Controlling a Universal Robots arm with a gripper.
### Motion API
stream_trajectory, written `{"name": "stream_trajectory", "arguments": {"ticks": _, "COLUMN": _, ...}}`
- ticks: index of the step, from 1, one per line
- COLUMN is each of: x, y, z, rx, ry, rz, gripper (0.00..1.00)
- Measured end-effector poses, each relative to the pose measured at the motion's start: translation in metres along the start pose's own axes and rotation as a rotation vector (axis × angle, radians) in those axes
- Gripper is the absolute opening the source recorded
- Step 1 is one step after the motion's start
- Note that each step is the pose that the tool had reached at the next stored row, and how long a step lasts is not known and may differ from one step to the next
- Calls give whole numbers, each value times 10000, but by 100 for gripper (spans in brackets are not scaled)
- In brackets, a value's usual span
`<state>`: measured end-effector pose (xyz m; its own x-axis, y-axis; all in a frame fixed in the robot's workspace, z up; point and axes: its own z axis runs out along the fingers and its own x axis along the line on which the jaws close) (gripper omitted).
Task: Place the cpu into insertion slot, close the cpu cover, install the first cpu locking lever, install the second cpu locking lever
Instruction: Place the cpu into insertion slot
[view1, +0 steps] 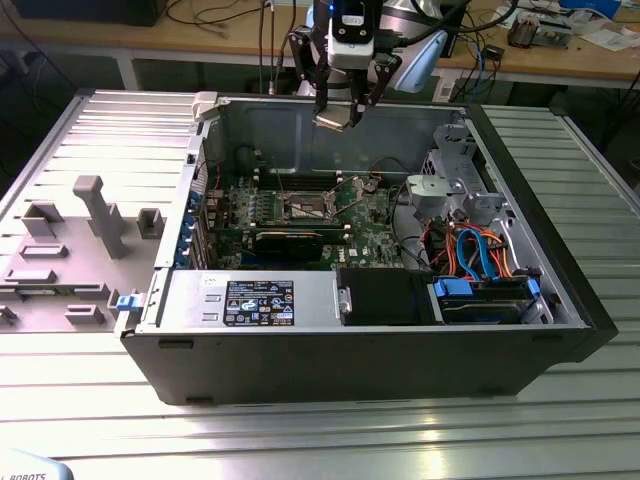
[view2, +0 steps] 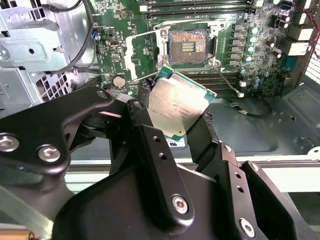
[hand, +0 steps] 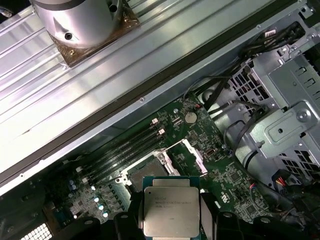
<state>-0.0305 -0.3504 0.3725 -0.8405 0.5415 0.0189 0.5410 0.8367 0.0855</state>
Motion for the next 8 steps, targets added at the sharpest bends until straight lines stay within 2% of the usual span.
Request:
{"name": "stream_trajectory", "arguments": {"ticks": 5, "x": 0, "y": 0, "z": 0, "rx": -1, "ry": -5, "rz": 57, "gripper": 54}}
{"name": "stream_trajectory", "arguments": {"ticks": 8, "x": 0, "y": 0, "z": 2, "rx": -9, "ry": -37, "rz": 430, "gripper": 54}}
